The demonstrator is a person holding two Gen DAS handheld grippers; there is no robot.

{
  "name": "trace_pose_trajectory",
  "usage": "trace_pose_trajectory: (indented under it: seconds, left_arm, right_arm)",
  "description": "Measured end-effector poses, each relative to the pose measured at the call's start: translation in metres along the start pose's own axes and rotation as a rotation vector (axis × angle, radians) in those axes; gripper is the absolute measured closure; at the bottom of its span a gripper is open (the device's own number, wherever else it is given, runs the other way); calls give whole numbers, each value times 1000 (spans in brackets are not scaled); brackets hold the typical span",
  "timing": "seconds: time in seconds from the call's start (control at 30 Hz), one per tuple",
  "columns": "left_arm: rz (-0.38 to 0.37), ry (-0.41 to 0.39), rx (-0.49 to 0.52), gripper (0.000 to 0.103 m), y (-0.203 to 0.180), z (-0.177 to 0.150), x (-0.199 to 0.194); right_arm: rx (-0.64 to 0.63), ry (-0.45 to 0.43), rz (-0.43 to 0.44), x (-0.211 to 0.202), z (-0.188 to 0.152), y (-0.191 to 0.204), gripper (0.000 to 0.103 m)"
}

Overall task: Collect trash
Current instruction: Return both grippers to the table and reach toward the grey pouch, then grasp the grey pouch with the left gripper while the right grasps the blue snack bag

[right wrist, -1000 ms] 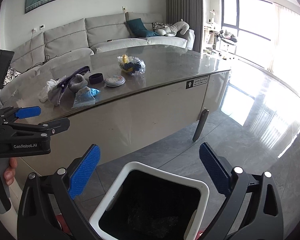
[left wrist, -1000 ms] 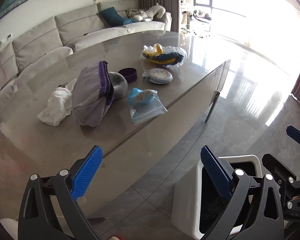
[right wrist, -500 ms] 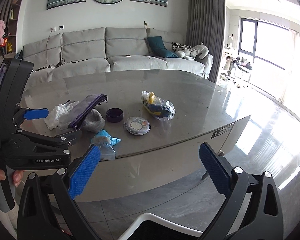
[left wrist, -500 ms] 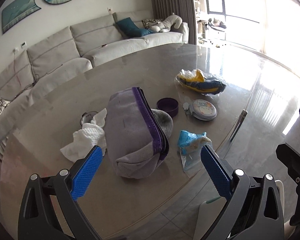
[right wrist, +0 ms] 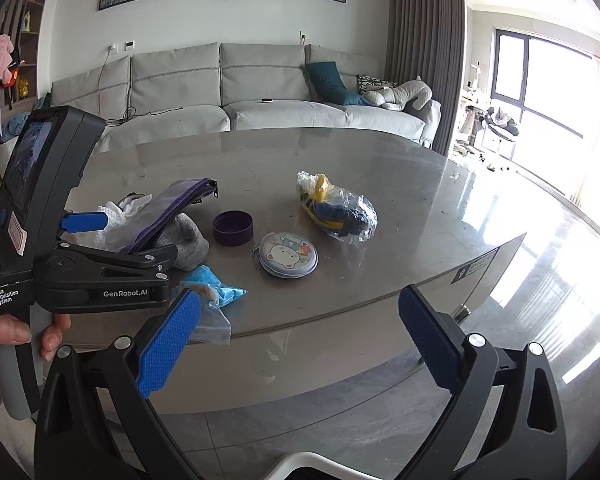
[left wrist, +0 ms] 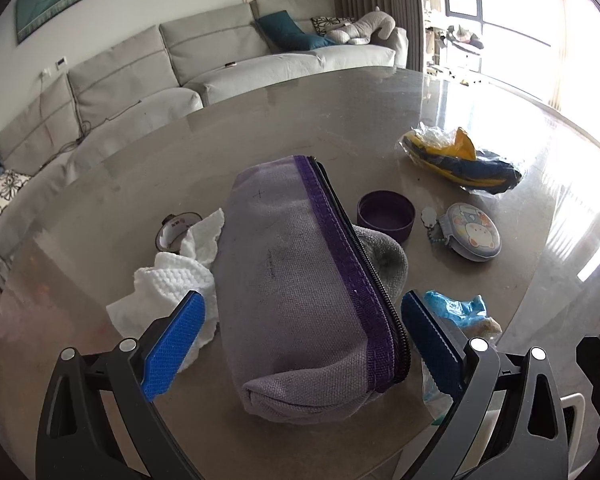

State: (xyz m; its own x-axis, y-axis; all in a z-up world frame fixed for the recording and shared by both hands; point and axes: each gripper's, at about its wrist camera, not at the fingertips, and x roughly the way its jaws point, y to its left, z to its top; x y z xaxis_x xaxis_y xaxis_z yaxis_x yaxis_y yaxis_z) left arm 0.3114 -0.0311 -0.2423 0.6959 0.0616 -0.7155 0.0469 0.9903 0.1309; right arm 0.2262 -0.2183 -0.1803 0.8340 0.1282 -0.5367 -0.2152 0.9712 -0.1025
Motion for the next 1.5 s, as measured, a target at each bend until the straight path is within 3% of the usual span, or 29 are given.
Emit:
trace_pose_trajectory:
  seconds: [0.1, 0.2, 0.27, 0.3, 0.37, 0.43, 0.47, 0.53, 0.8, 1.03, 1.23, 1.5]
  left_arm:
    - [0, 18, -5, 7, 2, -3, 5]
    - [-16, 27, -8, 25, 3, -5, 6]
    - [-10, 41, 3, 31, 1, -8, 8]
    - [-12, 41, 12, 41, -1, -10, 9]
    - [-11, 34, 22, 49, -4, -14, 9]
    - [-17, 23, 35, 63, -4, -16, 9]
    - [-11, 15, 44, 76, -3, -17, 9]
    - [1, -3, 27, 88, 1, -16, 5]
    - [5, -64, -12, 91, 16, -2, -22]
    - [27, -133, 19, 91, 22, 9, -47]
    - [45, -161, 26, 91, 31, 12, -50]
    - [64, -142, -4, 91, 44, 11, -38]
  right_arm:
    - [-5, -3, -3, 1, -1, 1, 4]
    - [-2, -9, 2, 1, 0, 3, 4]
    - [-2, -11, 4, 1, 0, 4, 4]
    - [-4, -10, 5, 1, 0, 5, 4]
    - [-4, -8, 9, 2, 0, 7, 4]
    - [-5, -5, 9, 3, 0, 8, 4]
    - [-5, -5, 11, 3, 0, 8, 4]
    - [-5, -3, 14, 3, 0, 8, 4]
    - [-5, 2, 53, 14, 2, 19, 4]
    - [-1, 2, 95, 32, 5, 37, 4]
    - [-8, 9, 112, 44, 7, 47, 4]
    - [-37, 8, 127, 58, 10, 55, 4]
